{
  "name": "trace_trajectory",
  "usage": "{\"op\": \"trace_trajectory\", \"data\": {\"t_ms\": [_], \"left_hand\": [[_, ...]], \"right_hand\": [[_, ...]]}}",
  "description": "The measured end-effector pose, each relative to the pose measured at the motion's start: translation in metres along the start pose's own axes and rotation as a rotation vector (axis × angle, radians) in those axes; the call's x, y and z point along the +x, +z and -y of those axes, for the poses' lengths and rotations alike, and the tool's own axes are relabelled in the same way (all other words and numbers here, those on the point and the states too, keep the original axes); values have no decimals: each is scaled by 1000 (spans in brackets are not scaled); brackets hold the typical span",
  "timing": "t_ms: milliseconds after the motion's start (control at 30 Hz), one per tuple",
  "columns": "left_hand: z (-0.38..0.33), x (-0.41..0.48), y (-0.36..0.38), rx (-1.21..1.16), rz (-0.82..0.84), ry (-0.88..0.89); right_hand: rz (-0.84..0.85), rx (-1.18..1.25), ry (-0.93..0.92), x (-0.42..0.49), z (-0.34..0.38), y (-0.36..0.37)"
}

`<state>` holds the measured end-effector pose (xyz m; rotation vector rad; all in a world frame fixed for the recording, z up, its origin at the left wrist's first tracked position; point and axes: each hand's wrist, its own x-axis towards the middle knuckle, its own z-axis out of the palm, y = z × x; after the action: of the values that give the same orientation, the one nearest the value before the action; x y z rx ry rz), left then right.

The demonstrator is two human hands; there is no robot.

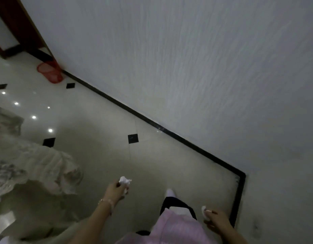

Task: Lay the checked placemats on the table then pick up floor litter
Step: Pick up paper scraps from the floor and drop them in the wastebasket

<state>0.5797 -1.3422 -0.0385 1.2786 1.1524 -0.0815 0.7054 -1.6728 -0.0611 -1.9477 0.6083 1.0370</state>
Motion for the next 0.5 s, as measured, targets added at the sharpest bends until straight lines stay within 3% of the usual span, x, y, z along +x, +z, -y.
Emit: {"op": "trace_trajectory", "data": {"t_ms": [167,300,400,500], "left_hand": [[-72,75,7,-115,-46,56],[-90,124,-1,-214,-154,-53],[-87,154,-15,-292,-232,-190],[-84,169,-33,-327,-318,-298]], "right_hand": [[34,-74,-16,65,85,11],[46,-285,-114,119,189,39],[195,-452,-127,128,294,80],[273,-466,-264,142,391,132]]}}
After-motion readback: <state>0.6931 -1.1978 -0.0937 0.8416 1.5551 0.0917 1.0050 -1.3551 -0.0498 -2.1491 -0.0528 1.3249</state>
